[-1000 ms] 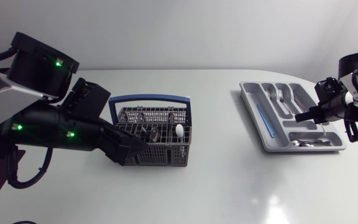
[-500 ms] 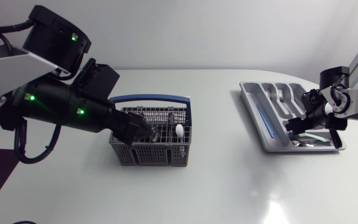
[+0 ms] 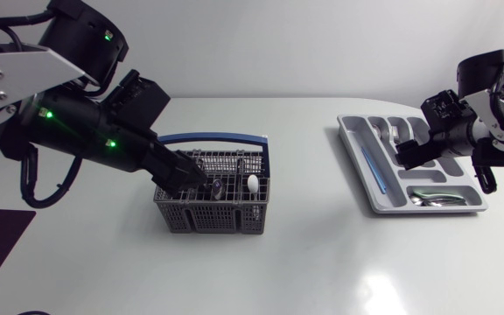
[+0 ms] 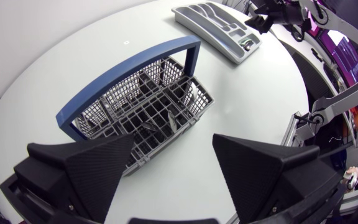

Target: Unload the cutlery basket into the drawer organizer.

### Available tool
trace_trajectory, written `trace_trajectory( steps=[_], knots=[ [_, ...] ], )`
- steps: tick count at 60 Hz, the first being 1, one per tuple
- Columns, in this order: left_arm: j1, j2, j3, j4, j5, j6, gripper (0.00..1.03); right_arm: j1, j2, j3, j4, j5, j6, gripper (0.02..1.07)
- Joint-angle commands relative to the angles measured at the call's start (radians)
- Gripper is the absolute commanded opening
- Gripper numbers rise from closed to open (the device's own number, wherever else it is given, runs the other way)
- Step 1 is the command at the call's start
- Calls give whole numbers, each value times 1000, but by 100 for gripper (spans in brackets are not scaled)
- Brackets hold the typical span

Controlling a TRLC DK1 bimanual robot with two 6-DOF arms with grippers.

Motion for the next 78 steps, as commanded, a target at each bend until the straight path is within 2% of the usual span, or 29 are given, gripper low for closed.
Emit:
trace_trajectory(
  steps=[1, 16, 33, 44, 46, 49, 54, 62, 63, 78],
  knots=[
    [9, 26, 38, -9, -5, 40, 89, 51, -55, -24, -38, 10, 13, 103],
    [13, 95, 108, -52, 52, 82, 89, 262, -143, -24, -187, 7, 113, 103],
    [16, 188, 170, -60, 59, 96, 85, 427, -160, -45, -236, 2, 211, 103],
    [-8, 220, 166, -60, 58, 60, 80, 458, -151, -50, -236, 4, 234, 103],
    [-20, 221, 160, -60, 49, 36, 75, 461, -147, -51, -236, 4, 236, 103],
    [-31, 223, 154, -60, 29, 16, 75, 463, -144, -53, -235, 5, 237, 103],
    [-47, 234, 147, -60, -7, -38, 65, 463, -140, -57, -232, 5, 239, 103],
    [-53, 250, 143, -61, -28, -108, 57, 467, -140, -60, -232, 7, 245, 103],
    [-53, 253, 142, -61, -31, -127, 52, 469, -138, -62, -232, 7, 245, 103],
    [-71, 284, 134, -60, -43, -196, 51, 481, -141, -80, -227, 10, 260, 103]
  ],
)
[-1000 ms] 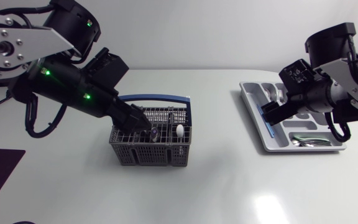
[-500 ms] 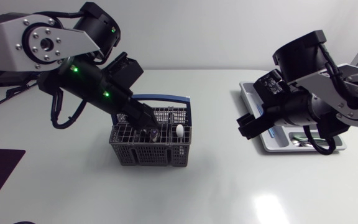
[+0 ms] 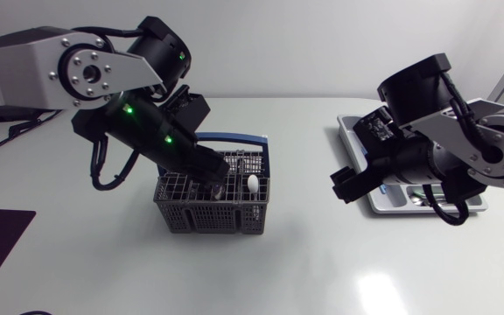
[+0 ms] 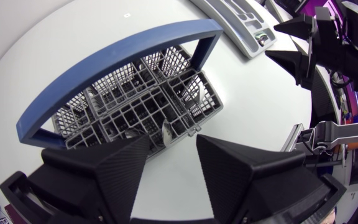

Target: Unload the cutlery basket into the drawer organizer.

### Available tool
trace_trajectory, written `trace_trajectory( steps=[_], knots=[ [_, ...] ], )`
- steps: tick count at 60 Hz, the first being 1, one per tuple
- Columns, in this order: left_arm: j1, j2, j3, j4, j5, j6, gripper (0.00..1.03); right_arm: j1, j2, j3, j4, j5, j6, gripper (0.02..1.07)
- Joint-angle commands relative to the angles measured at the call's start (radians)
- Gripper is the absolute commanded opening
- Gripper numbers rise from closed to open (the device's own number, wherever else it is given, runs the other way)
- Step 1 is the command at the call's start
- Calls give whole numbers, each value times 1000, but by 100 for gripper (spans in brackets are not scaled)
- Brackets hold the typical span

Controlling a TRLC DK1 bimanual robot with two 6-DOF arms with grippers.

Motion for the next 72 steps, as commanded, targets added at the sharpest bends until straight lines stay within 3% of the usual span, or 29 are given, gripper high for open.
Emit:
trace_trajectory(
  steps=[1, 37, 72],
  knots=[
    [-8, 35, -11, -8, -2, -33, 51, 11, 11, -26, -4, 10, 27, 103],
    [-30, 115, -41, 60, -50, -74, 50, 13, 13, -60, 22, 10, 33, 103],
    [-56, 101, -77, 93, -67, -92, 4, 16, 1, -81, 30, 11, 37, 103]
  ],
)
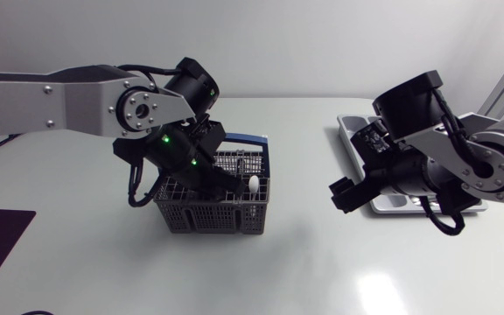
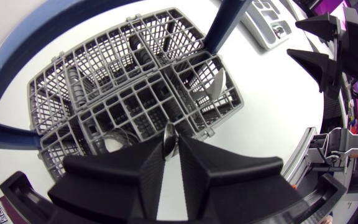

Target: Unload the cutlery basket into the drawer organizer.

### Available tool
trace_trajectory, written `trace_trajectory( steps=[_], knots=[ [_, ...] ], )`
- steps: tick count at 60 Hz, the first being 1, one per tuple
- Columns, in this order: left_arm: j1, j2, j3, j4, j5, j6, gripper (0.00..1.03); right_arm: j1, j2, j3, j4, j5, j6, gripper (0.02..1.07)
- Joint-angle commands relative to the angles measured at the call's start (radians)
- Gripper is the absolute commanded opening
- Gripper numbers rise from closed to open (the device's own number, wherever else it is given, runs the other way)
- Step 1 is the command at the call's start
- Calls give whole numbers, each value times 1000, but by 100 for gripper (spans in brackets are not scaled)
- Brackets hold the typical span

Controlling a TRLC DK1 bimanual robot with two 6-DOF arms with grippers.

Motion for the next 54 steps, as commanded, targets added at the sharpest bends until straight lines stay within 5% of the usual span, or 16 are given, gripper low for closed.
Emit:
trace_trajectory(
  steps=[1, 14, 30, 54],
  knots=[
    [-9, -2, -31, 6, -6, -16, 4, 10, -1, -27, 3, 11, 30, 103],
    [-9, -35, -35, 6, -1, -20, 4, 10, -13, -33, 0, 11, 28, 103],
    [23, -125, -26, 6, 104, -20, 4, 11, -32, -37, -6, 13, 25, 103],
    [39, -326, 1, -44, 107, -31, 4, 24, -85, -23, -26, 17, 17, 103]
  ],
)
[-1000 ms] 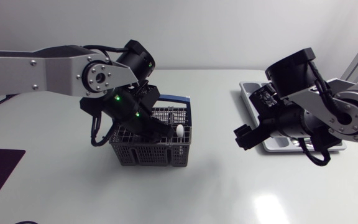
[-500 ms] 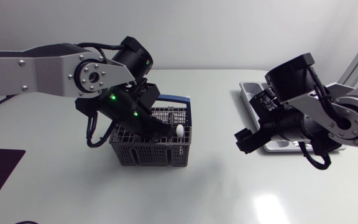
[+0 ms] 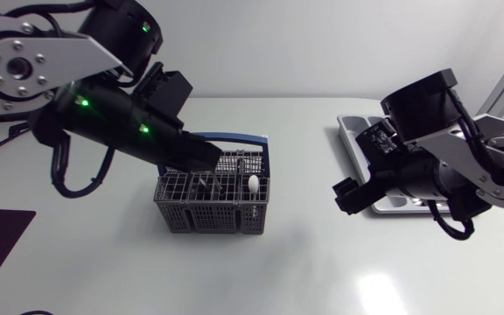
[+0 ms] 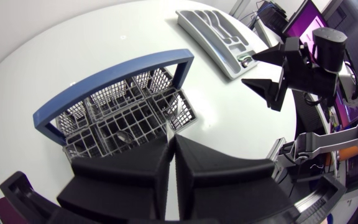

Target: Unload the cutlery basket into the drawer organizer.

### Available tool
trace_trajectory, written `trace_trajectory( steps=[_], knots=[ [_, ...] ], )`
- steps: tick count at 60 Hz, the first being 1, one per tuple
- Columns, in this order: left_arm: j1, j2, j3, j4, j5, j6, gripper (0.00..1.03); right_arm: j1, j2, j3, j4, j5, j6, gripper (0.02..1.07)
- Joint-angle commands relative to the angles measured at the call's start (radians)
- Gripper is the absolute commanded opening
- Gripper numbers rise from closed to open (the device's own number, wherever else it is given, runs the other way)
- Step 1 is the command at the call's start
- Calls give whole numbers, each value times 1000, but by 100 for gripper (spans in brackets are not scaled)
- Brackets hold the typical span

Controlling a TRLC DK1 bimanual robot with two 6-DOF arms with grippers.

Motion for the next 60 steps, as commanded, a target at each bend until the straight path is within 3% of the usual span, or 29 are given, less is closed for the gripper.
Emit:
trace_trajectory(
  steps=[1, 17, 24, 36, 43, 56, 60],
  knots=[
    [4, -53, 12, -13, 8, -20, 4, 10, -30, -6, -15, 10, 18, 103],
    [-26, -197, -5, -26, 8, -13, 4, 50, -131, 6, -10, -4, -1, 103],
    [-81, -270, -77, 30, 31, 14, 4, 102, -220, 19, 2, -149, -134, 103],
    [-91, -290, -167, 117, 171, 54, 4, 110, -239, 62, -72, -375, -142, 103],
    [-141, -290, -215, 160, 180, 89, 4, 112, -233, 65, -115, -501, -195, 103],
    [-178, -280, -258, 197, 283, 145, 4, 124, -203, 40, -124, -725, -249, 103],
    [-207, -277, -269, 204, 291, 157, 4, 153, -203, 19, -124, -771, -287, 99]
  ],
)
